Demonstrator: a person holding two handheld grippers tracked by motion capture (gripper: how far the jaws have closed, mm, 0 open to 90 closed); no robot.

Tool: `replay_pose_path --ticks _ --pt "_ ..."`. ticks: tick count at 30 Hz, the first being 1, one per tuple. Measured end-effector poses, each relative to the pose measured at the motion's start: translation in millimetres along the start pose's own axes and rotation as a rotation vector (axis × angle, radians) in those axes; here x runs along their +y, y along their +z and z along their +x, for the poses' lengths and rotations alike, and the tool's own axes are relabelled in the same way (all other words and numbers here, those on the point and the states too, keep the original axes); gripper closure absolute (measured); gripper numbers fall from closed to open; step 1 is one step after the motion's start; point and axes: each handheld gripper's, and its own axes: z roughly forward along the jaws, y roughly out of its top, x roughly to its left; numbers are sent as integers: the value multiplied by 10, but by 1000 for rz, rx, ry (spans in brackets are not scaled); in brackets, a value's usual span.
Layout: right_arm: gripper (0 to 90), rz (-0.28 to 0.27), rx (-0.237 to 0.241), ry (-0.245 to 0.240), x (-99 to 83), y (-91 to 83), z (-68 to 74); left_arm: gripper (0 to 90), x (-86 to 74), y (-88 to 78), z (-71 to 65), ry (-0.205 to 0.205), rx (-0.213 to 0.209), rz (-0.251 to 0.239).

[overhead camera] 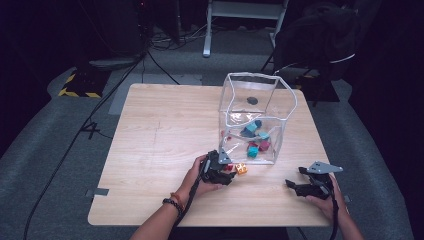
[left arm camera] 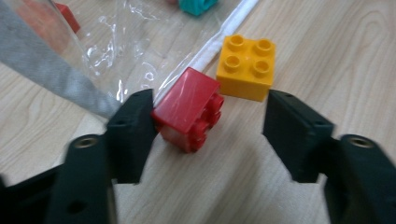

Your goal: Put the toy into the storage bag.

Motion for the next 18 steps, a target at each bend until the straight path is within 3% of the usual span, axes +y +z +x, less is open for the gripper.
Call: replay_pose_path --ticks 1,9,18 --pt "199 1 0 1 0 -1 1 411 -2 -3 -5 9 17 3" --pt "199 1 0 1 0 0 0 658 -16 -15 -30 49 9 -14" --pt "199 1 0 1 0 0 0 675 -29 -109 6 55 -30 -25"
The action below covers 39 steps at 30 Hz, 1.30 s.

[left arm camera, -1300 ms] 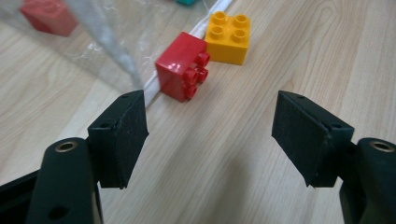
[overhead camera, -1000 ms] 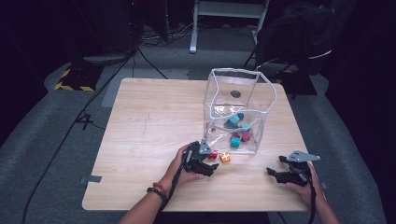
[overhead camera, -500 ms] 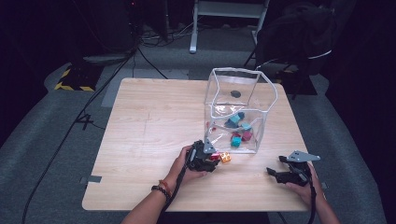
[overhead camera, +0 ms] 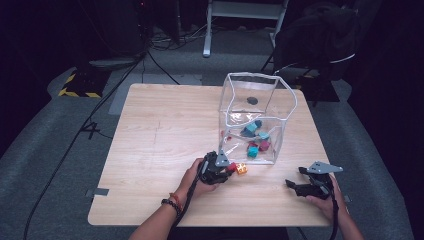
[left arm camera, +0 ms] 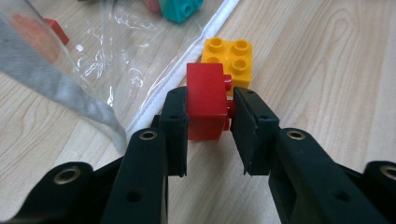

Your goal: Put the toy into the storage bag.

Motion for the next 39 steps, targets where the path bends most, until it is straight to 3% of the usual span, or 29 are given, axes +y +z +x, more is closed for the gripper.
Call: replay_pose_path --ticks 8,12,17,20,24,30,32,39 --pt "199 -1 0 -1 0 0 0 675 -129 -220 142 -34 -29 -31" --pt "200 0 0 -1 0 0 0 675 -254 -395 285 -86 -20 -60" --pt "199 0 0 0 0 0 0 675 -339 -552 450 -110 32 -63" --pt "199 0 0 0 0 0 0 675 -352 -614 587 -146 63 -81" --pt "199 0 0 -1 0 0 -1 675 -324 -684 784 -163 128 -76" --pt "199 0 0 1 0 0 -1 676 -258 -813 1112 -225 172 -91" --pt "199 0 0 0 0 0 -1 676 -185 -885 1218 -248 188 -104" --pt "199 0 0 0 0 1 -2 676 97 -1120 1426 -270 236 -170"
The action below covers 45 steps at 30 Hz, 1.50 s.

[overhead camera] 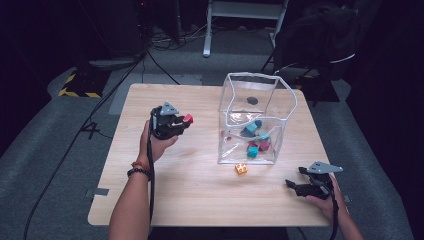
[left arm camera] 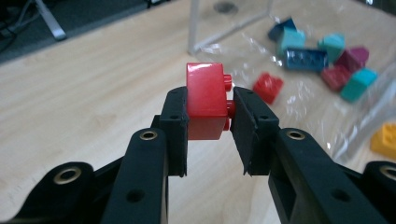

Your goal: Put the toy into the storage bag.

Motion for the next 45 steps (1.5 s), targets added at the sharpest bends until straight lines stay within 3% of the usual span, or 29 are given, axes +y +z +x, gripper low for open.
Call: replay_pose_path --ticks 4,9,13,20,31,37,45 --pt "199 0 0 1 0 0 0 676 204 -29 37 -9 19 -25" --pt "199 0 0 0 0 0 0 676 494 -46 5 13 51 -40" --pt "199 1 0 1 0 -1 1 676 673 -73 5 -2 48 -71" --pt "199 1 0 1 0 -1 2 676 912 -115 -124 9 41 -114" --pt "199 1 0 1 0 -1 1 676 1327 -141 -472 97 -12 -157" --pt "199 1 0 -1 0 -2 0 676 1541 -43 -734 150 -50 -158" --pt "200 -1 -1 2 0 -1 3 676 1682 165 -1044 196 -91 -143"
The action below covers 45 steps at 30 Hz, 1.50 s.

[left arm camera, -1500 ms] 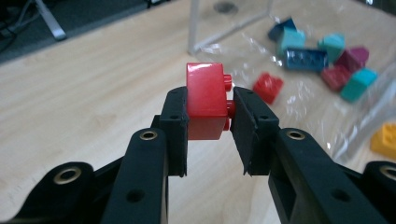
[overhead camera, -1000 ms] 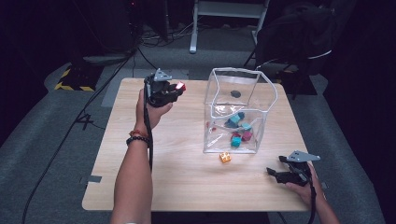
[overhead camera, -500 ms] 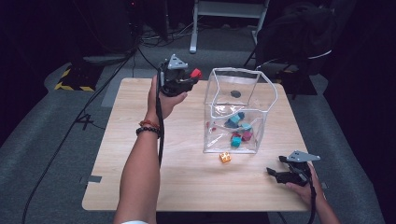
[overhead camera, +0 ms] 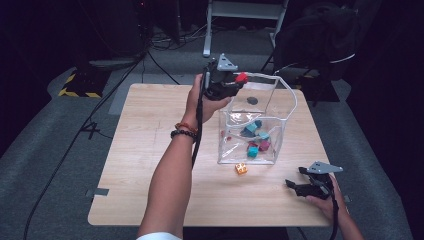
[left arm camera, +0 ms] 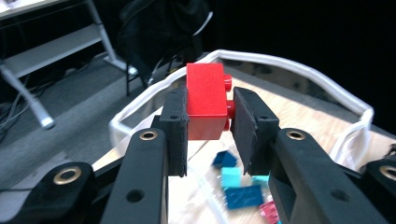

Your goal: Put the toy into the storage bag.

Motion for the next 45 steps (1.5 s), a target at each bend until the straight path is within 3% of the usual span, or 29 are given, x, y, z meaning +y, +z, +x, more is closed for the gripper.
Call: replay_pose_path --ticks 10,14,15,21,31,40,45 --pt "200 0 0 0 0 0 0 675 39 272 -213 29 -57 26" --pt "200 0 0 0 0 0 0 668 14 332 -244 25 -33 29" --pt "200 0 0 -1 0 0 0 629 8 340 -247 21 -25 30" --pt "200 0 1 -2 0 0 -1 588 -23 345 -269 33 -24 40" --pt "200 1 1 -2 0 0 -2 473 -135 76 -213 51 2 44" --pt "200 1 1 -2 0 0 -2 314 -394 -168 -73 46 25 92" --pt "200 1 1 -1 0 0 -1 219 -570 -325 -6 31 49 95"
